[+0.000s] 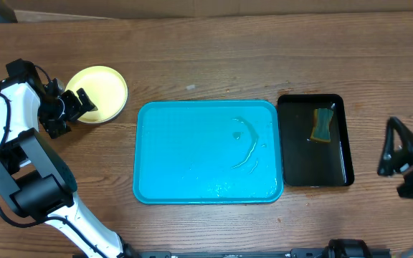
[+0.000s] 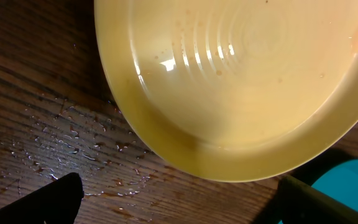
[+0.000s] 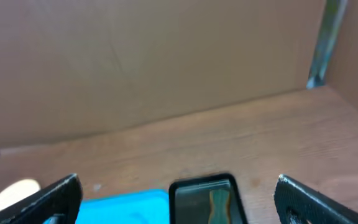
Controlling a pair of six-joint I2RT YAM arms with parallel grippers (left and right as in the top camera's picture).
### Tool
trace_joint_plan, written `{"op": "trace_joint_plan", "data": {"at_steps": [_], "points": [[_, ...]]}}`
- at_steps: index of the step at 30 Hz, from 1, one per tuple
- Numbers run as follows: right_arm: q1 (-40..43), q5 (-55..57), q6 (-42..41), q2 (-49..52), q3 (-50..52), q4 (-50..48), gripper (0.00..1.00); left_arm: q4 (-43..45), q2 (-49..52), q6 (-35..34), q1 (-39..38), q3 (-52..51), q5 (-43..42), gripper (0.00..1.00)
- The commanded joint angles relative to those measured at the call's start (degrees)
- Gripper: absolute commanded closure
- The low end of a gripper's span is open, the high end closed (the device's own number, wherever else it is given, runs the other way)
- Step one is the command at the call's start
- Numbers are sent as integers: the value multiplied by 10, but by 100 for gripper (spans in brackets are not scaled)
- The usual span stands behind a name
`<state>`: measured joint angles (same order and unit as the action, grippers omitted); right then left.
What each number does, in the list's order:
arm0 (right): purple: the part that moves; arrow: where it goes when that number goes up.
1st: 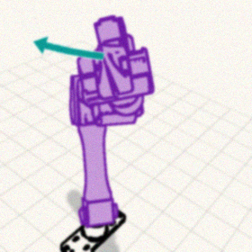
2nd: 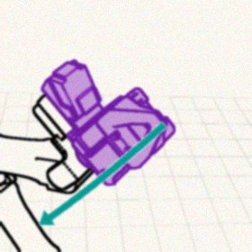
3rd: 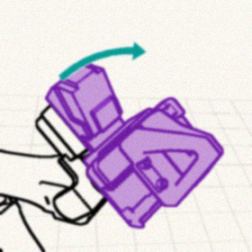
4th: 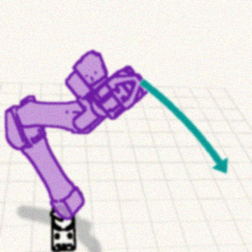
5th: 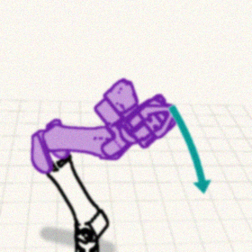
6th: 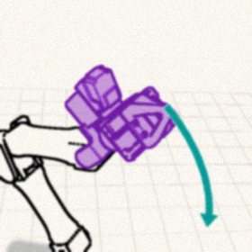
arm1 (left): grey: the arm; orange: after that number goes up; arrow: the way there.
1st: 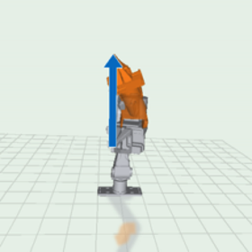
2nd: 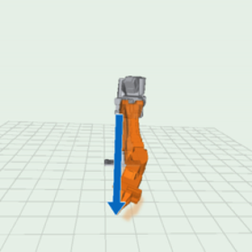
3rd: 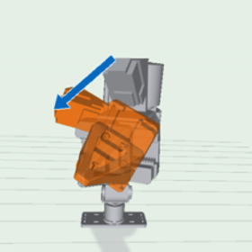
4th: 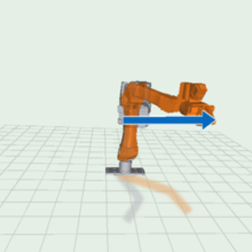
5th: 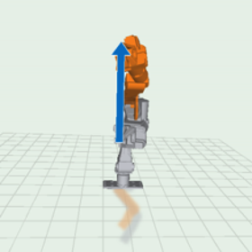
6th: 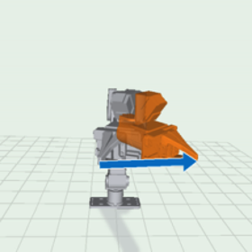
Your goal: Clean dirty plates on tray and stack at the side
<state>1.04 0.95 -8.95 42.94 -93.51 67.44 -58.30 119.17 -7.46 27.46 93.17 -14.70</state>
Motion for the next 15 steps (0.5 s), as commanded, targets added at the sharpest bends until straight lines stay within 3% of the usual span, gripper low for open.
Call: {"op": "trace_joint_plan", "data": {"at_steps": [1, 15], "points": [[-4, 26, 6, -55, 62, -82, 0, 1, -1, 9, -2, 7, 2, 0], [-3, 2, 18, -292, 516, -655, 0, 1, -1, 9, -2, 7, 3, 0]]}}
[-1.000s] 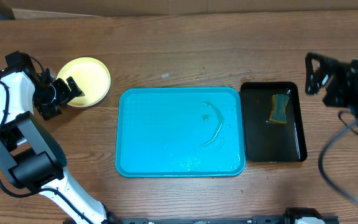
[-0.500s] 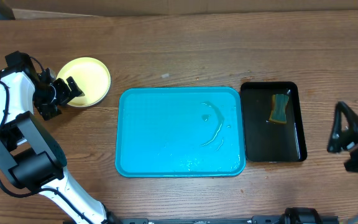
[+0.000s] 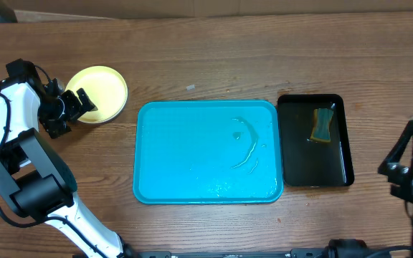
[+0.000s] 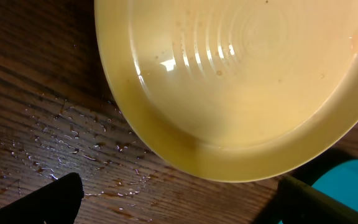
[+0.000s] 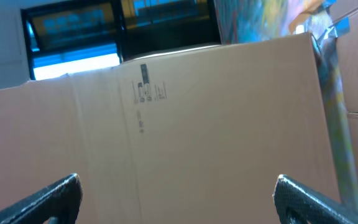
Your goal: Clean dirty plates on tray and stack at the side
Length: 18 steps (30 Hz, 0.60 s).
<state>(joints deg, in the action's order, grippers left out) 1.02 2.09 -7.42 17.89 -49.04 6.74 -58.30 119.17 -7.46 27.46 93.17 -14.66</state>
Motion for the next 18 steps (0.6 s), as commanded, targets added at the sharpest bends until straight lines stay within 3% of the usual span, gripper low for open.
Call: {"op": "trace_joint_plan", "data": {"at_steps": [1, 10, 18], "points": [[-3, -11, 2, -54, 97, -71, 0, 1, -1, 9, -2, 7, 2, 0], [-3, -24, -1, -151, 312, -230, 0, 1, -1, 9, -2, 7, 2, 0], [-3, -31, -1, -177, 411, -245, 0, 1, -1, 9, -2, 7, 2, 0]]}}
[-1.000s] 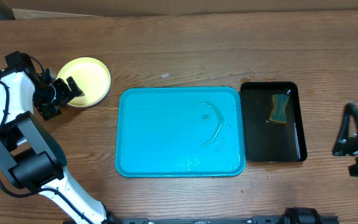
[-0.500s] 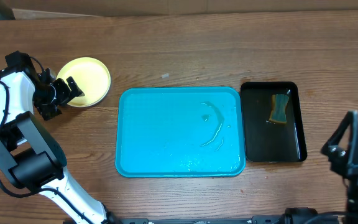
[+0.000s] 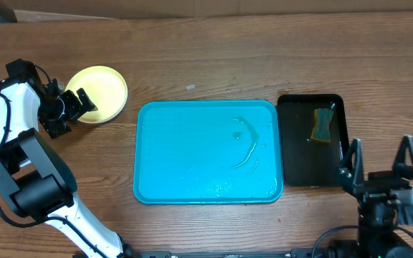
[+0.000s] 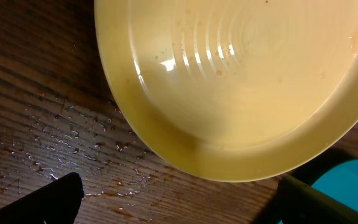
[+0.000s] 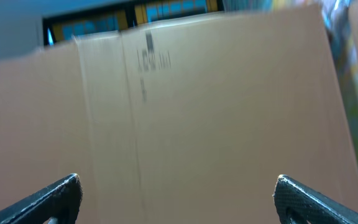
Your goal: Clean dirty plates on tray and stack at the side
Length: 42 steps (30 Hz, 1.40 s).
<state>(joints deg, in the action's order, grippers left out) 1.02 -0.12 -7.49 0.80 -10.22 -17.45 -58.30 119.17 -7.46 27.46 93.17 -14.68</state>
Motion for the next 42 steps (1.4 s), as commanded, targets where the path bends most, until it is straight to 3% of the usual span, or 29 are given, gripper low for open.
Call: {"op": "trace_joint_plan", "data": {"at_steps": [1, 8, 17, 42], "points": [[-3, -9, 0, -6, 31, 2, 0, 1, -1, 9, -2, 7, 2, 0], [-3, -7, 0, -6, 99, 33, 0, 1, -1, 9, -2, 7, 2, 0], [-3, 7, 5, -6, 97, 224, 0, 1, -1, 9, -2, 7, 2, 0], [-3, 5, 11, -6, 97, 223, 0, 1, -1, 9, -4, 7, 2, 0]]}}
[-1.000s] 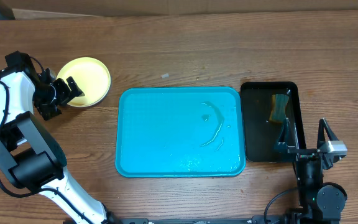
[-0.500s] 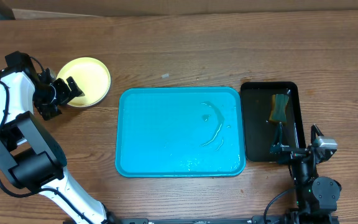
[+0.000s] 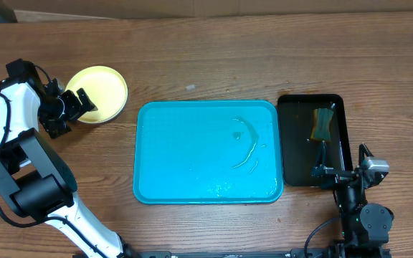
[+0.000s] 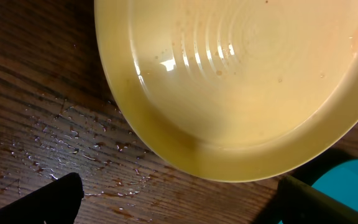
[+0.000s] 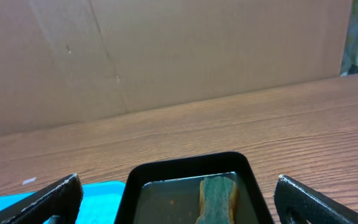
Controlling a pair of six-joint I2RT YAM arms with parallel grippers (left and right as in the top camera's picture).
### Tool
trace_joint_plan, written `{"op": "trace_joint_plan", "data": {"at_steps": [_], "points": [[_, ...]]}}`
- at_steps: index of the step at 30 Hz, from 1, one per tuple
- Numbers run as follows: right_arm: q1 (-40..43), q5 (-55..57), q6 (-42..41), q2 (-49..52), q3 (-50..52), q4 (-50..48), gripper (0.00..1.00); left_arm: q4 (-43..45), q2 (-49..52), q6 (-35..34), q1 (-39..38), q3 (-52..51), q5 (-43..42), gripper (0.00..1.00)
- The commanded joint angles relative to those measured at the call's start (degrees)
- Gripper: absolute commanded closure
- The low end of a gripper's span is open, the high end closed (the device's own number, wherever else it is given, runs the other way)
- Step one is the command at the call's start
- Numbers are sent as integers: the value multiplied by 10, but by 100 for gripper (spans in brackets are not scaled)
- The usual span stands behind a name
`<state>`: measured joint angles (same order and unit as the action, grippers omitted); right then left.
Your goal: Clean dirty plates on tray and stack at the side
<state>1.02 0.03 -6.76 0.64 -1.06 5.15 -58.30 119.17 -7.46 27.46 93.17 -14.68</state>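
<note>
A yellow plate point(image 3: 100, 92) point(image 4: 241, 87) rests on the wooden table at the far left, beside the wet blue tray point(image 3: 156, 179), which holds no plates. My left gripper point(image 3: 75, 104) point(image 4: 179, 208) is open just off the plate's near-left rim, with only wet wood between its fingers. A green-and-yellow sponge point(image 3: 322, 125) point(image 5: 216, 196) lies in the black water tray point(image 3: 339, 104) point(image 5: 135, 180). My right gripper point(image 3: 341, 172) point(image 5: 179, 211) is open and empty, low at the black tray's near edge, facing the sponge.
Water droplets spot the wood point(image 4: 73, 137) beside the plate. A cardboard wall point(image 5: 166, 50) runs along the table's far edge. A small white speck point(image 3: 189, 87) lies on the wood beyond the blue tray.
My right arm has moved from the near right of the table to the black tray's near edge, its camera now level on the sponge. The left gripper and plate are unchanged.
My left gripper stayed open by the yellow plate throughout. My right gripper stood at the table's right edge, then nearer the front with its camera tipped up at the cardboard, then close to the black tray, and now sits low at that tray's near edge.
</note>
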Motion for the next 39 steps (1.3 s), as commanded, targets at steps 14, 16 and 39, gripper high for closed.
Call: {"op": "trace_joint_plan", "data": {"at_steps": [14, 16, 39], "points": [[-3, 3, 3, -5, 6, -3, 0, 1, -1, 9, -5, 7, 2, 0], [-3, 3, 3, -5, 6, -3, 0, 1, -1, 9, -5, 7, 2, 0], [-3, 3, 3, -5, 6, -3, 0, 1, -313, 9, -137, 7, 3, 0]]}}
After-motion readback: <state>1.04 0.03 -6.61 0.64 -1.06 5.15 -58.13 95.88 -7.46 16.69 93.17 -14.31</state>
